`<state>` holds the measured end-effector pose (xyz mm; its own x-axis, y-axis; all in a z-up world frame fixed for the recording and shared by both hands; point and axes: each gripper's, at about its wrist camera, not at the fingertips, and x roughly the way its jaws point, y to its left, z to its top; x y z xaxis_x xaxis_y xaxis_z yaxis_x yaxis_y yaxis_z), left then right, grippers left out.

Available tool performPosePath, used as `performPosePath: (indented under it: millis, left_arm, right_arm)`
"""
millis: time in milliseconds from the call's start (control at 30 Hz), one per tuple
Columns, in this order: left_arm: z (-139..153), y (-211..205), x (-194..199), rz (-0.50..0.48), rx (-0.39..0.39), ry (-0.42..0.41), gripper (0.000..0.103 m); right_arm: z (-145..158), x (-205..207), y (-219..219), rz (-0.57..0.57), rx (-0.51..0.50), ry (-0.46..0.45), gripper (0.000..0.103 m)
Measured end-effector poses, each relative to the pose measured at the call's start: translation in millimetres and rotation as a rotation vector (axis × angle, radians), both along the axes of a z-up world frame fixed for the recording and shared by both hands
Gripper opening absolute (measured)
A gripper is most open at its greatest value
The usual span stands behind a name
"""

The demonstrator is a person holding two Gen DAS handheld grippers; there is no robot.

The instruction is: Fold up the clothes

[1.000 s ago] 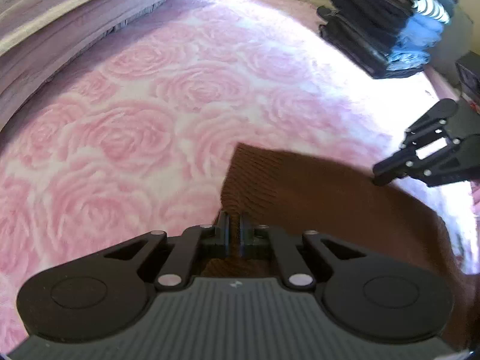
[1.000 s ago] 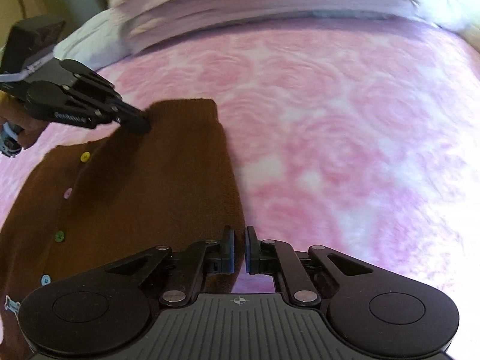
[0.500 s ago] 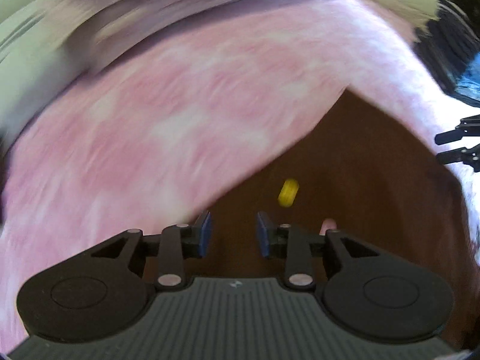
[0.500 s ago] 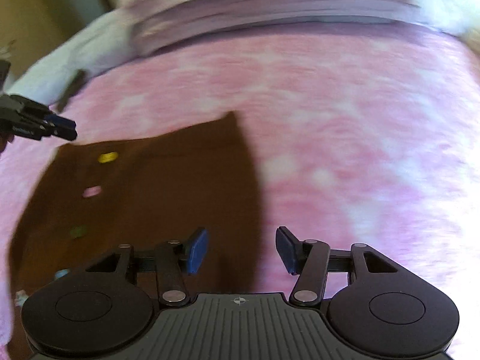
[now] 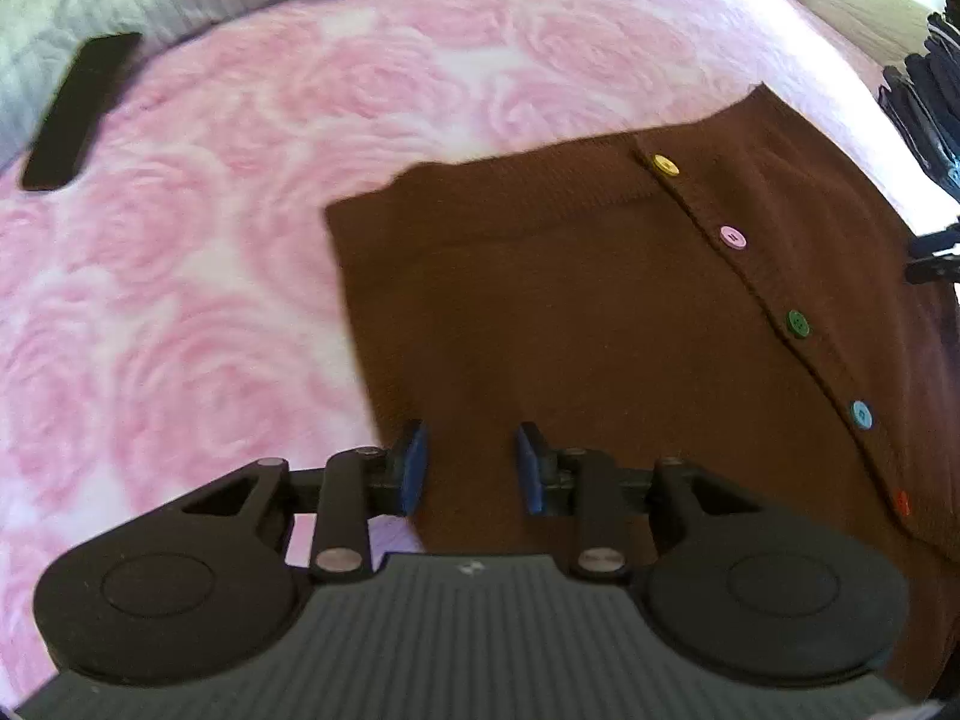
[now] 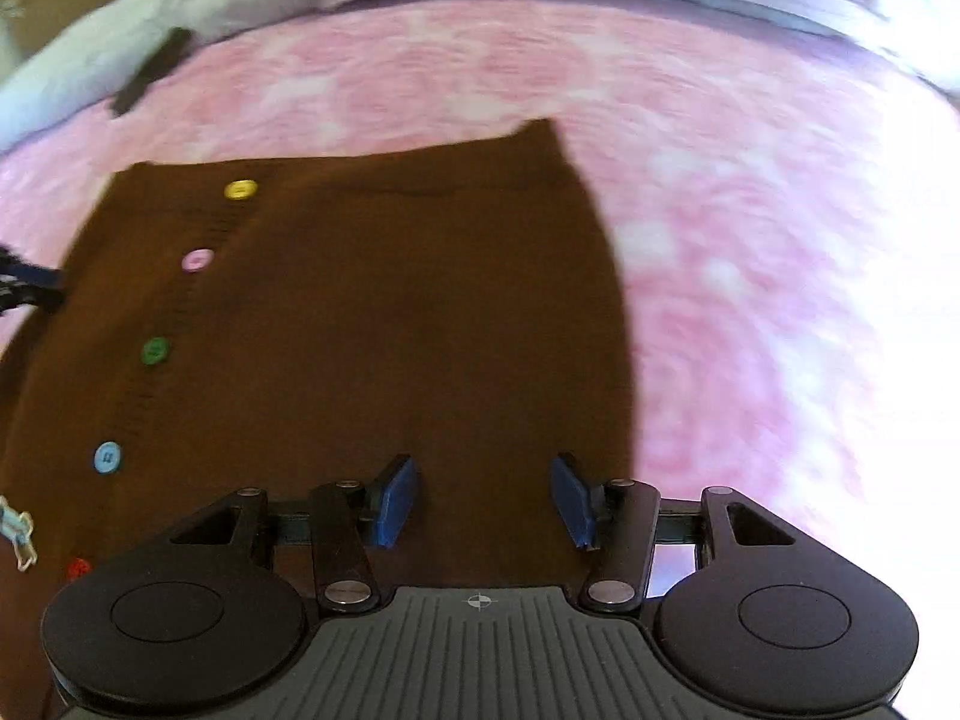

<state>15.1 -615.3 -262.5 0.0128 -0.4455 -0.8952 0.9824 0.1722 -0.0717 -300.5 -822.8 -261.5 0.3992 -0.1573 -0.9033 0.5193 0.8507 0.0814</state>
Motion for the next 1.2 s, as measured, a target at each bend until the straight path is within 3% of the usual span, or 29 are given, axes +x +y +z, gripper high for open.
performPosePath:
  millis: [233, 367, 533, 700, 833, 1000, 1100, 1200]
  left_arm:
    - [29.6, 91.8, -42.6, -0.083, -0.036, 0.013, 0.029]
    - [33.7, 151.6, -91.4, -0.199, -0.036, 0.036, 0.031]
    - [34.4, 211.2, -150.6, -0.35, -0.021, 0.033, 0.037]
    - [37.0, 247.8, -206.1, -0.517, -0.027, -0.044, 0.042]
    - [34.5, 261.5, -239.8, -0.584, -0.036, -0.063, 0.043]
    - [31.8, 258.0, -263.7, -0.568, -0.006, -0.063, 0.043]
    - [38.1, 252.8, -279.9, -0.576, 0.023, -0.115, 0.043]
    - [44.7, 250.5, -290.5, -0.561, 0.054, -0.165, 0.044]
  right_arm:
    - [32.6, -23.1, 94.0, 0.007, 0.057, -0.028, 0.054]
    - [39.2, -37.1, 165.3, 0.012, 0.085, -0.026, 0.054]
    - [45.4, -71.1, 234.0, -0.033, 0.082, 0.033, 0.054]
    - [53.1, -107.1, 273.2, -0.043, 0.082, 0.124, 0.054]
    - [49.5, -127.3, 288.3, 0.018, 0.057, 0.2, 0.054]
    - [47.5, -155.1, 288.0, 0.06, 0.063, 0.249, 0.054]
    - [48.8, -163.5, 281.1, 0.125, 0.058, 0.287, 0.055]
    - [51.0, -166.0, 277.0, 0.195, 0.036, 0.307, 0.066]
